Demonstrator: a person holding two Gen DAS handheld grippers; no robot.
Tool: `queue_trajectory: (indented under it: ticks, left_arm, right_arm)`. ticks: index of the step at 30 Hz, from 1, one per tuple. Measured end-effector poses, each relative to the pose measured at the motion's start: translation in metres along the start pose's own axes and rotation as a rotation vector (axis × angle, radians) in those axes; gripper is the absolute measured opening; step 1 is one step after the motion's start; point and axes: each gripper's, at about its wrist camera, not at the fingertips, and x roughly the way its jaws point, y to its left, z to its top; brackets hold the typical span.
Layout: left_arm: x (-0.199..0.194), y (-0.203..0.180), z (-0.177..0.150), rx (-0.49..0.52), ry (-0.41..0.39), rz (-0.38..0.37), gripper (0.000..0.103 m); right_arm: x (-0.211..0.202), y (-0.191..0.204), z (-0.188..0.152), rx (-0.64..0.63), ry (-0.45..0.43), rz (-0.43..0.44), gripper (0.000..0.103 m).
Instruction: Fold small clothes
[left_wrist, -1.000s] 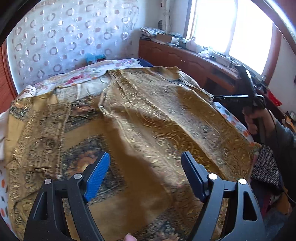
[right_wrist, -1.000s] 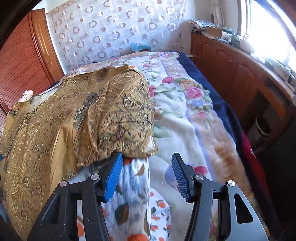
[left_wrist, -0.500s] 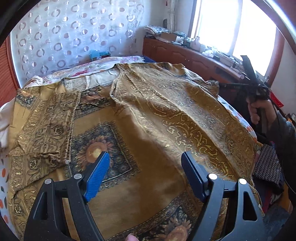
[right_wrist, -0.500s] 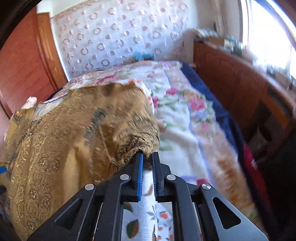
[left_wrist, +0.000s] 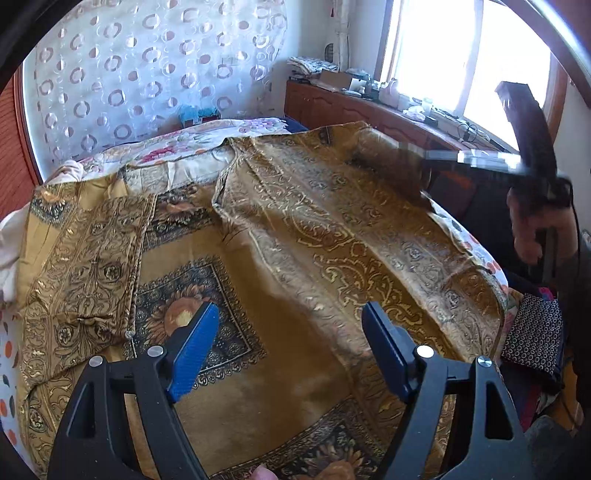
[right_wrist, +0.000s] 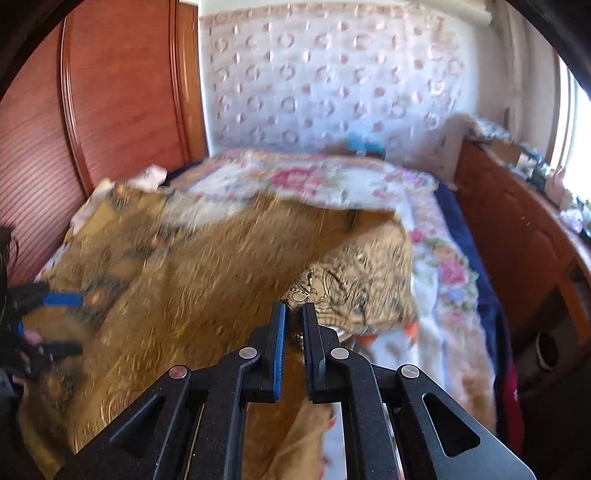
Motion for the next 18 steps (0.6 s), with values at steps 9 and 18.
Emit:
queue_trajectory:
  ticks: [9,18]
  left_arm:
    - [-0.023,-0.023,0.022,0.022,-0.068,-0.003,0.080]
    - [-0.020,-0.037,0.039,0.027,-0.117,-0.043,0.080]
  right_arm:
    - [-0.011,-0.042,-0.052,0.024,0.056,-0.008,0.028]
    - [0.015,-0.075,-0.037,0.159,0.037,-0.106,0.060]
